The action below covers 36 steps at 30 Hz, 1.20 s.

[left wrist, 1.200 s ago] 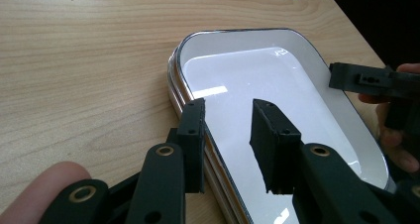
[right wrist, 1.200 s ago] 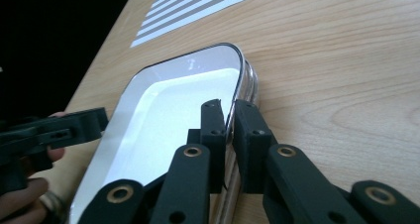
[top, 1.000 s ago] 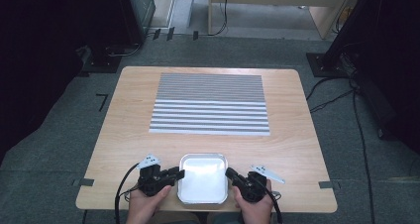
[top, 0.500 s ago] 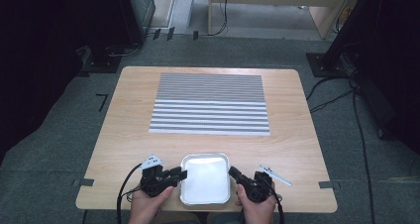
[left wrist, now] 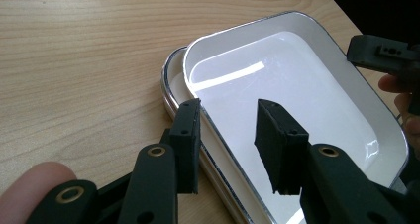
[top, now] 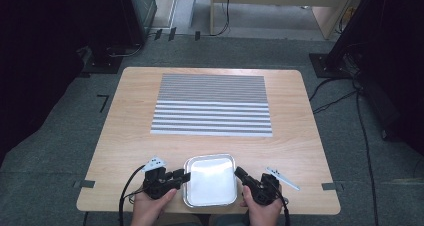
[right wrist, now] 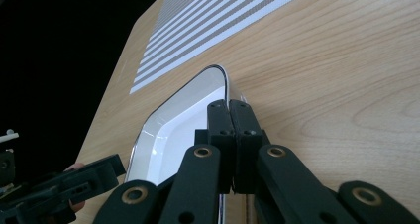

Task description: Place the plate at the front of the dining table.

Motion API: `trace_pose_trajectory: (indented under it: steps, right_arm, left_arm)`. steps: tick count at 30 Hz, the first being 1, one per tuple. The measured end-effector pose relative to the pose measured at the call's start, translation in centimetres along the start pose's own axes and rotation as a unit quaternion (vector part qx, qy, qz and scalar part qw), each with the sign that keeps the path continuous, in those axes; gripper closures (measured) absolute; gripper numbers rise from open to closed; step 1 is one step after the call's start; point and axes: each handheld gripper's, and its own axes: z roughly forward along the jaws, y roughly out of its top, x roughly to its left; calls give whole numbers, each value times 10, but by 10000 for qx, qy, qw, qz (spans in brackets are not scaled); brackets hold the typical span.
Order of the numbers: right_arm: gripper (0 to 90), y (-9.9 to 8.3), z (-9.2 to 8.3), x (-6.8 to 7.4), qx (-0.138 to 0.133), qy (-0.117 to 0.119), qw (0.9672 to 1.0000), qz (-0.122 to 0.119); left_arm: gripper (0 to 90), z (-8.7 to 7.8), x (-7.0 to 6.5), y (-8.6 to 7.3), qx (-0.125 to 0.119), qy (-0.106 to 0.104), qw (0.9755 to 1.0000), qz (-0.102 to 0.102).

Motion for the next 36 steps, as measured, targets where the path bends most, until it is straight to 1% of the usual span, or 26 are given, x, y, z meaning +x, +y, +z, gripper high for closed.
trace_pose_trajectory:
  steps: [6,9,11,12,13,14,16,17,19,20,22,23,24,27,28,29,31,32,33,34,36]
  right_arm:
    - [900,3,-4,-4,-94,-74,9999,39]
    - [900,4,-6,-4,-125,-140,9998,-65]
    - [898,3,-5,-4,-65,-253,9988,-407]
    - [891,2,-5,-3,-71,-269,9981,-547]
    - [868,1,-5,0,-101,-357,9961,-799]
    - [843,1,-6,2,-105,-408,9945,-958]
    - [814,-1,-5,6,-108,-511,9891,-1374]
    - [802,-2,-5,7,-107,-545,9876,-1469]
    - [792,-4,-3,9,-9,-642,9841,-1657]
    - [792,-5,-2,9,30,-673,9830,-1708]
    - [798,-6,-1,10,124,-721,9821,-1736]
    - [805,-7,1,10,168,-757,9813,-1763]
    - [816,-8,1,10,182,-784,9807,-1781]
    - [833,-8,1,11,203,-863,9801,-1774]
    - [834,-8,1,12,189,-885,9799,-1780]
    - [836,-9,1,12,171,-916,9791,-1809]
    - [839,-9,0,13,172,-954,9791,-1790]
    - [838,-9,0,13,171,-961,9791,-1786]
    - [838,-9,0,13,179,-969,9789,-1788]
    - [838,-9,0,13,179,-978,9786,-1800]
    - [837,-9,0,14,166,-1026,9770,-1863]
  left_arm:
    - [631,1,-2,0,20,-28,10000,27]
    - [632,3,-6,-1,45,-49,10000,60]
    - [632,4,-7,-1,74,-38,9999,83]
    - [632,4,-8,-1,82,-25,9999,77]
    - [632,4,-9,-1,86,-21,9999,69]
    - [632,5,-9,-2,91,-14,9999,61]
    - [632,5,-11,-2,108,25,9999,52]
    - [630,5,-13,-2,123,55,9999,72]
    - [626,7,-16,-3,160,103,9997,128]
    - [628,7,-17,-3,166,125,9997,124]
    - [624,10,-21,-2,328,140,9993,-84]
    - [621,11,-22,-3,359,163,9991,-132]
    - [622,13,-24,-3,385,216,9989,-138]
    - [629,18,-32,-6,417,498,9979,6]
    - [634,19,-35,-7,425,616,9972,58]
    - [645,20,-36,-7,439,680,9967,91]
    - [669,22,-38,-8,477,763,9959,116]
    - [682,23,-38,-9,514,764,9957,106]
    - [684,23,-39,-9,492,781,9957,102]
    - [685,23,-39,-10,497,813,9954,114]
    - [694,23,-40,-9,509,869,9948,151]
